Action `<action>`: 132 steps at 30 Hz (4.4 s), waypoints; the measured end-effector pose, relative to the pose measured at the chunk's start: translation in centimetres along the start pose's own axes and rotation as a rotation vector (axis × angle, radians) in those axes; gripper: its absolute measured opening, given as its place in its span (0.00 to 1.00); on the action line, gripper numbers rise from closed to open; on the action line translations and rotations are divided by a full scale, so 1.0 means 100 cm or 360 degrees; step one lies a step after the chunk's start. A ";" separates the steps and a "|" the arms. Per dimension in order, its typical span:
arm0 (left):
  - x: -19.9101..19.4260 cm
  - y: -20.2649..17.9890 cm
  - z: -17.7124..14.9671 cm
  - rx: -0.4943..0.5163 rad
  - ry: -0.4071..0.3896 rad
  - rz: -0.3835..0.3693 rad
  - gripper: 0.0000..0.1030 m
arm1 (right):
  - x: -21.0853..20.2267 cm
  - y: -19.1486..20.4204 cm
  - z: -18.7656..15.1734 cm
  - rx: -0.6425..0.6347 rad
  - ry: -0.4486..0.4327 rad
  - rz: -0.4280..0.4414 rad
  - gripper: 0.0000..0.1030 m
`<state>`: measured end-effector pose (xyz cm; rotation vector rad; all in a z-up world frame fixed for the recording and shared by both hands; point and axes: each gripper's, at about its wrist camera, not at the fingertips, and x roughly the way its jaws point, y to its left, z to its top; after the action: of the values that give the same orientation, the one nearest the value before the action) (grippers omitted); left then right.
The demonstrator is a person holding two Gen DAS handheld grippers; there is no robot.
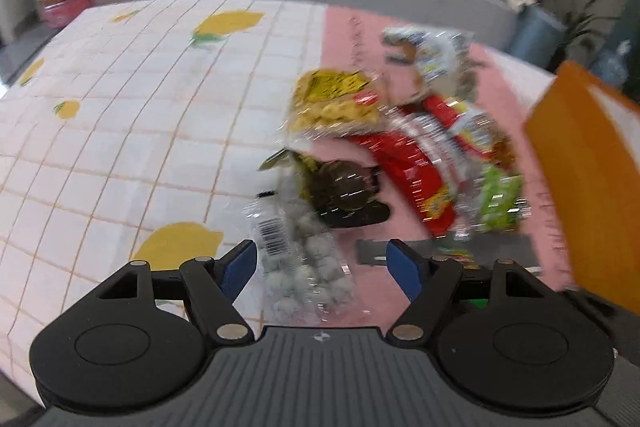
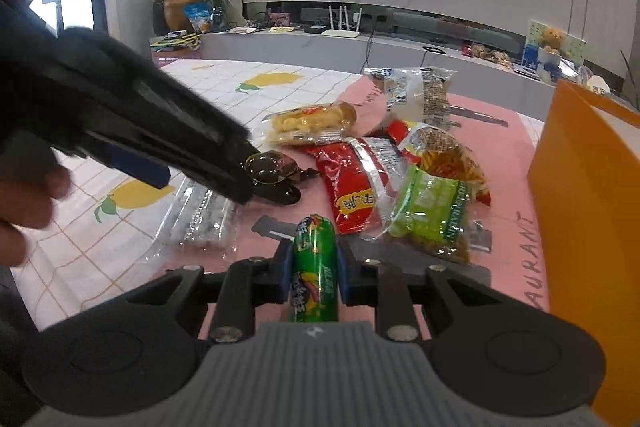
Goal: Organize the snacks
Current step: 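Grasp the green sausage stick with the right gripper, then carry the green sausage toward the orange box while the left gripper grasps the clear packet of white balls, then lower the green sausage into the orange box and open the right gripper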
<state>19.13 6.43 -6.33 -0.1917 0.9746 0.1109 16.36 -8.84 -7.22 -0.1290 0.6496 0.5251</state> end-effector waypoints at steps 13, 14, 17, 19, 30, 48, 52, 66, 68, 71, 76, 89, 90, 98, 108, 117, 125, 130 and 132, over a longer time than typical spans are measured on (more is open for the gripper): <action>0.020 0.008 -0.005 -0.0108 0.0047 0.0077 0.68 | -0.014 0.005 0.003 -0.0004 -0.0052 0.0020 0.20; 0.018 0.007 -0.005 -0.0111 0.0057 0.0059 0.67 | -0.015 0.005 0.004 -0.0007 -0.0059 0.0018 0.20; 0.014 0.012 -0.007 -0.0139 0.0054 0.0007 0.65 | -0.021 0.006 0.007 -0.0018 -0.0088 0.0018 0.20; 0.010 0.017 -0.008 -0.0169 0.0060 -0.0016 0.65 | -0.026 0.006 0.009 -0.0018 -0.0106 0.0018 0.20; -0.046 0.030 -0.003 -0.0286 -0.0153 -0.0121 0.62 | -0.088 -0.035 0.040 0.0205 -0.0329 -0.0031 0.20; -0.055 -0.004 0.001 -0.0180 -0.0049 -0.0308 0.52 | -0.173 -0.132 0.030 0.0589 -0.0480 -0.0339 0.20; -0.044 -0.012 -0.004 -0.0162 0.0001 -0.0249 0.66 | -0.170 -0.127 0.030 0.0548 -0.0468 -0.0291 0.20; 0.001 -0.079 -0.024 -0.0145 0.0259 -0.0103 0.86 | -0.168 -0.132 0.030 0.0615 -0.0458 -0.0209 0.20; 0.009 -0.083 -0.022 -0.0196 0.0243 -0.0060 0.86 | -0.170 -0.132 0.029 0.0614 -0.0465 -0.0210 0.20; 0.020 -0.087 -0.017 -0.0301 0.0287 -0.0028 0.89 | -0.172 -0.133 0.029 0.0615 -0.0472 -0.0211 0.20; 0.029 -0.102 -0.008 -0.0338 0.0298 0.0099 0.95 | -0.171 -0.138 0.027 0.0691 -0.0445 -0.0220 0.20; 0.040 -0.132 -0.002 -0.0332 0.0227 0.0387 0.72 | -0.185 -0.145 0.024 0.0706 -0.0483 -0.0315 0.20; 0.040 -0.133 -0.001 -0.0304 0.0237 0.0366 0.72 | -0.187 -0.147 0.025 0.0702 -0.0485 -0.0323 0.20; 0.026 -0.111 -0.013 -0.0233 0.0257 0.0145 0.70 | -0.198 -0.167 0.017 0.0765 -0.0478 -0.0376 0.20; -0.011 -0.100 -0.023 -0.0113 0.0188 -0.0174 0.70 | -0.168 -0.166 0.016 0.0660 -0.0157 -0.0415 0.20; -0.021 -0.089 -0.022 -0.0121 0.0193 -0.0408 0.69 | -0.141 -0.179 0.006 0.0674 0.0060 -0.0577 0.20; -0.030 -0.080 -0.019 -0.0144 0.0140 -0.0495 0.69 | -0.130 -0.181 0.006 0.0534 0.0131 -0.0799 0.20; -0.034 -0.083 -0.019 -0.0130 0.0119 -0.0547 0.69 | -0.114 -0.181 0.006 0.0376 0.0248 -0.1059 0.20; -0.035 -0.084 -0.018 -0.0124 0.0107 -0.0565 0.69 | -0.118 -0.182 0.006 0.0386 0.0235 -0.1076 0.31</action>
<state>17.21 -2.19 -3.48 -0.4388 0.9899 -0.1845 17.91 -29.44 -0.43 -0.1499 0.7597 -0.2166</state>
